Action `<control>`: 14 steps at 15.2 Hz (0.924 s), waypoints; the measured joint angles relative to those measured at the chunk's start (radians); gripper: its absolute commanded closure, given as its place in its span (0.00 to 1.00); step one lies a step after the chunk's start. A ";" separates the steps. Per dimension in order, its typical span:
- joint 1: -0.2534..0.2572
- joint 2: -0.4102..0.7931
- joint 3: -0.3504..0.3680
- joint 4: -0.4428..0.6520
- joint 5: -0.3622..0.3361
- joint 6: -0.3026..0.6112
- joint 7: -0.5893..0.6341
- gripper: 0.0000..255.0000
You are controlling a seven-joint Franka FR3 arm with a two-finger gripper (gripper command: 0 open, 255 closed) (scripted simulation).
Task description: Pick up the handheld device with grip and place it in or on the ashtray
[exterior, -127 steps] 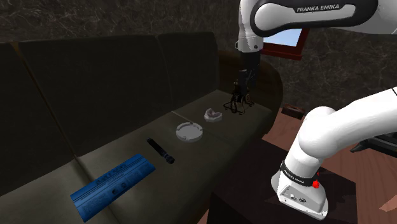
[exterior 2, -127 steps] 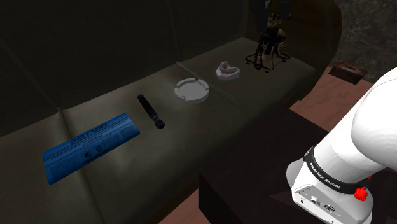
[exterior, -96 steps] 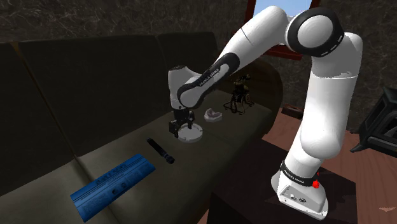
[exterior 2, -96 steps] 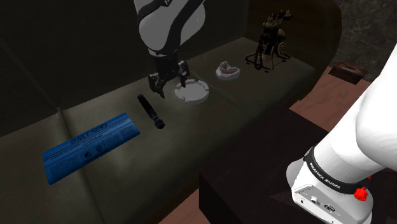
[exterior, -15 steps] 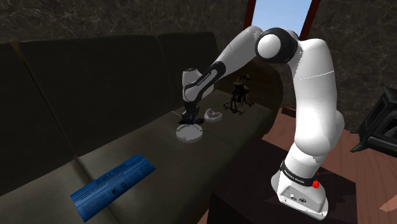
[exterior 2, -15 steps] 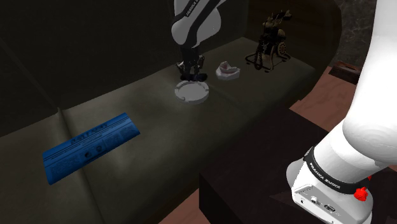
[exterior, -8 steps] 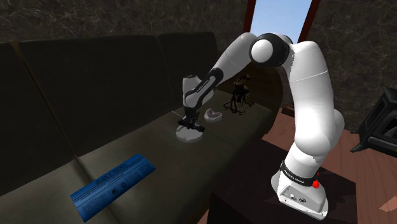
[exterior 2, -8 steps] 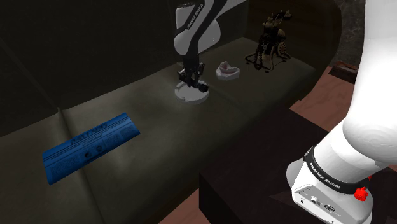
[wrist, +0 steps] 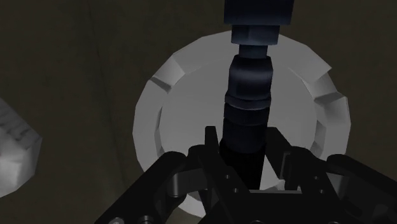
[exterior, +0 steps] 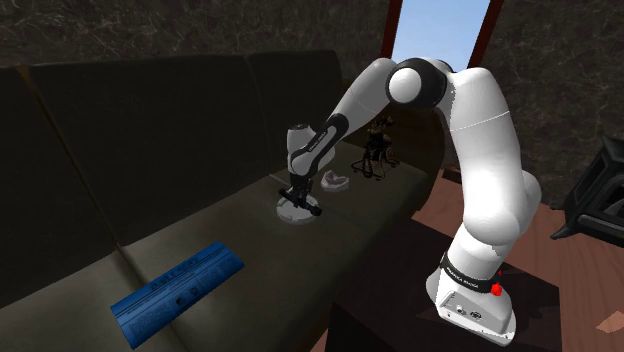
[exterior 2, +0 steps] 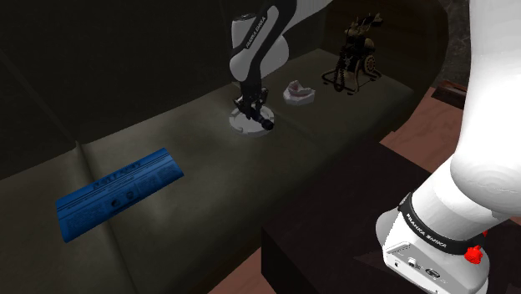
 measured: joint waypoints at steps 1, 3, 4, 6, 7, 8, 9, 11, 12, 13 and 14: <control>0.000 0.000 0.000 0.000 0.000 0.000 0.000 1.00; 0.000 0.000 0.000 0.000 0.000 0.001 0.000 0.00; 0.000 0.000 0.000 0.000 0.000 0.001 0.000 0.00; 0.000 0.000 0.000 0.000 0.000 0.001 0.000 0.00; 0.000 0.000 0.000 0.000 0.000 0.001 0.000 0.00; 0.000 0.000 0.000 0.000 0.000 0.001 0.000 0.00; 0.000 0.000 0.000 0.000 0.000 0.001 0.000 0.00; -0.001 -0.033 0.006 -0.005 0.006 -0.027 -0.002 0.00; -0.003 -0.054 0.010 -0.010 0.011 -0.043 -0.005 0.00; -0.005 -0.077 0.014 -0.014 0.015 -0.062 -0.008 0.00; -0.007 -0.090 0.016 -0.016 0.018 -0.073 -0.010 0.00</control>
